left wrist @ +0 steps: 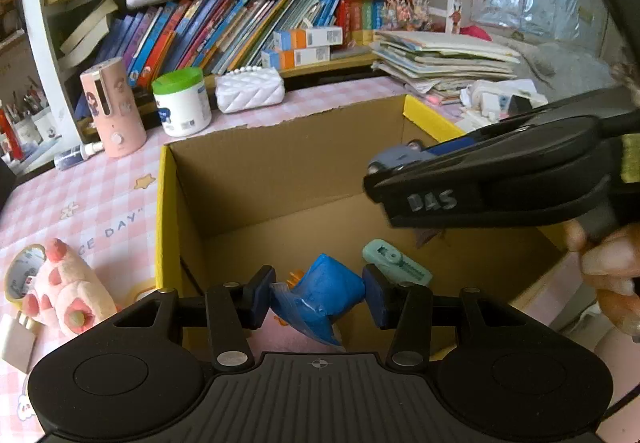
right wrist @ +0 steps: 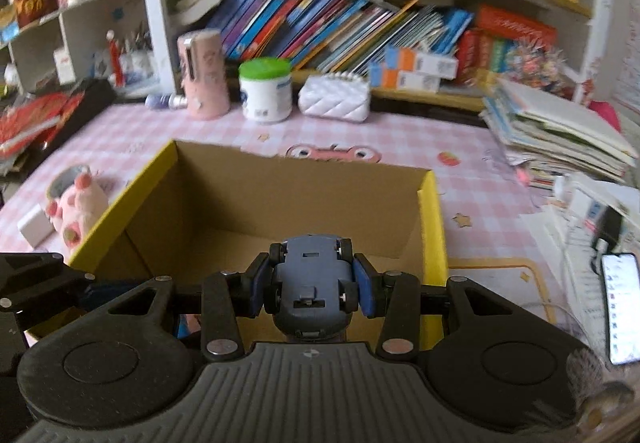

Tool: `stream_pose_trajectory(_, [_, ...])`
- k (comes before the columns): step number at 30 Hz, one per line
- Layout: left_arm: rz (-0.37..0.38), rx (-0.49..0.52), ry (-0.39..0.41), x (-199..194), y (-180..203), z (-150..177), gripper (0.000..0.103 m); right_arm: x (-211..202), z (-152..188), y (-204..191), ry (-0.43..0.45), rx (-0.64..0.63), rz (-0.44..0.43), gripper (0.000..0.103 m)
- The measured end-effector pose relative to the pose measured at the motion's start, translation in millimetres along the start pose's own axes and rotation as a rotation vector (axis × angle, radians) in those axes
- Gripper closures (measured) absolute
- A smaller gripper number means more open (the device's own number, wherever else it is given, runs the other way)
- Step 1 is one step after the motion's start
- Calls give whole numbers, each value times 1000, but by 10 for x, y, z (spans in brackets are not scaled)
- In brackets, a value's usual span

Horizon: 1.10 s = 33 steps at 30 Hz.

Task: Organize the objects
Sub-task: 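Lower both tools into the box and open them to drop car and cloth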

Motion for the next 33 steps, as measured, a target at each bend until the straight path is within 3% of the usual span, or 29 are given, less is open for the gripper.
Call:
stream_pose_trajectory(9, [-12, -8, -41, 146, 9, -18, 57, 438, -31, -102, -136, -127, -48, 62])
stream_pose_trajectory(19, [-21, -16, -55, 206, 31, -19, 55, 556, -12, -197, -227, -200, -78, 62])
stream_pose_trajectory(28, [-18, -11, -45, 195, 17, -24, 52, 573, -8, -201, -248, -209, -85, 62])
stream_pose_trajectory(33, [-8, -3, -12, 99, 29, -25, 42, 524, -18, -180, -217, -199, -83, 59])
Point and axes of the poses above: each gripper's, at about its wrist camera, not at the fingertips, and x roughly the way its jaws point, y to its right, z to its underside, the point moved 1 cm from there along x, roughly the way its jaws point, and after that the axes turned 1 degree about -z, right-handed, at the moved point
